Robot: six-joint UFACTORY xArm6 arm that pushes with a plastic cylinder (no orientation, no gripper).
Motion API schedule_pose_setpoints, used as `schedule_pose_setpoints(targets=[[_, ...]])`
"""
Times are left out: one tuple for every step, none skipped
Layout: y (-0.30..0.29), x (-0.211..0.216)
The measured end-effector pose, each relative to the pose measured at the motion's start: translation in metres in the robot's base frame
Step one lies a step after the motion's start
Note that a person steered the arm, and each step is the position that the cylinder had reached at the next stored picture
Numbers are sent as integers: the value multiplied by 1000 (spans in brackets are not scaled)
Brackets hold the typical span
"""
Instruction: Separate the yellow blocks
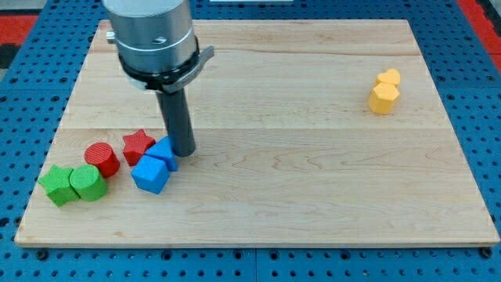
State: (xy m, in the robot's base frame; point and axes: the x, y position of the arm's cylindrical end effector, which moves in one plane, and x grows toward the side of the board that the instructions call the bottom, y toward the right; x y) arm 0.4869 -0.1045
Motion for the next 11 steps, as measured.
schedule_pose_setpoints(targets=[[-12, 8], [-12, 10], [45, -8], [174, -34], [313, -52], [386, -73], [389, -115], [369, -126], [310, -114], [277, -78], [275, -57]])
